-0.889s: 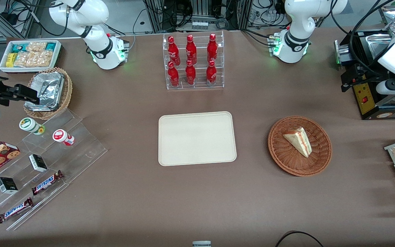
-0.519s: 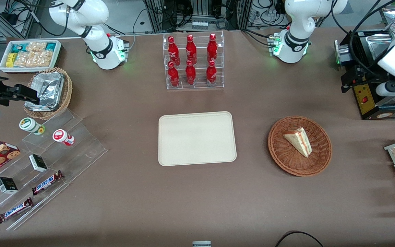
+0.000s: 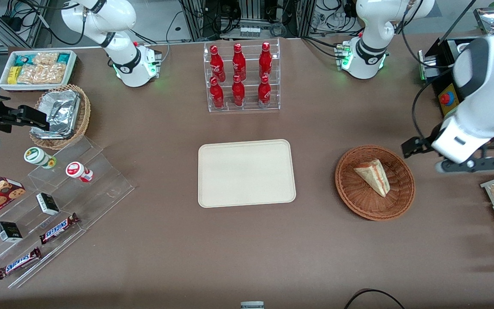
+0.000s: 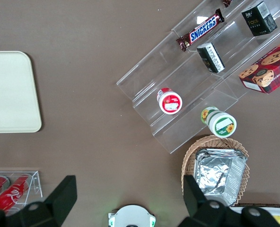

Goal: Place sandwich from basket to tray
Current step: 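Lower the open left gripper onto the wrapped sandwich in the wicker basket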

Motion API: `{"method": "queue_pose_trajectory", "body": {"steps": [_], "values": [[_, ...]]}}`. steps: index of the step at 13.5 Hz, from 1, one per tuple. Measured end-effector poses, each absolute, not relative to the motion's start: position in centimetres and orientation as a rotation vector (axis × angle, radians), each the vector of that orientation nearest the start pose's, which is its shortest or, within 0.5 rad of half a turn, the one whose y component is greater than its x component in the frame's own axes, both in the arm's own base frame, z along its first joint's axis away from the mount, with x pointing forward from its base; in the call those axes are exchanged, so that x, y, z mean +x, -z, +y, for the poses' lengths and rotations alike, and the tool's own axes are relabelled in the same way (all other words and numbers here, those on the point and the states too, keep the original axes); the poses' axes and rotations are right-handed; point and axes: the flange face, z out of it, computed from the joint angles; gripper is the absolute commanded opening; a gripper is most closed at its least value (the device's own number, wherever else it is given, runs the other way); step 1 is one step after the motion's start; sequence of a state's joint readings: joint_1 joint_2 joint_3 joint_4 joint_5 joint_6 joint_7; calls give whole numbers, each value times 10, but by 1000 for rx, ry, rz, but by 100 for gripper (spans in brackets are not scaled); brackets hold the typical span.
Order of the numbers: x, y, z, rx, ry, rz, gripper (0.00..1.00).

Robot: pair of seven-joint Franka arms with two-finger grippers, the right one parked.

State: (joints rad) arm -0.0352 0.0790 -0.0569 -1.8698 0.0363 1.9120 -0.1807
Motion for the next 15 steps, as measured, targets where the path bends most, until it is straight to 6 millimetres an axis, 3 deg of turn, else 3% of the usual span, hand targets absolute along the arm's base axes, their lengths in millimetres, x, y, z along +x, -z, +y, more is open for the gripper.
{"method": "queue_pose_trajectory", "body": {"steps": [4, 7, 10, 15], "values": [[561, -394, -52, -3086, 33, -461, 100], [543, -349, -66, -3068, 107, -690, 100], [536, -321, -83, -3066, 89, -732, 100], [527, -264, -82, -3076, 84, -723, 100]]}}
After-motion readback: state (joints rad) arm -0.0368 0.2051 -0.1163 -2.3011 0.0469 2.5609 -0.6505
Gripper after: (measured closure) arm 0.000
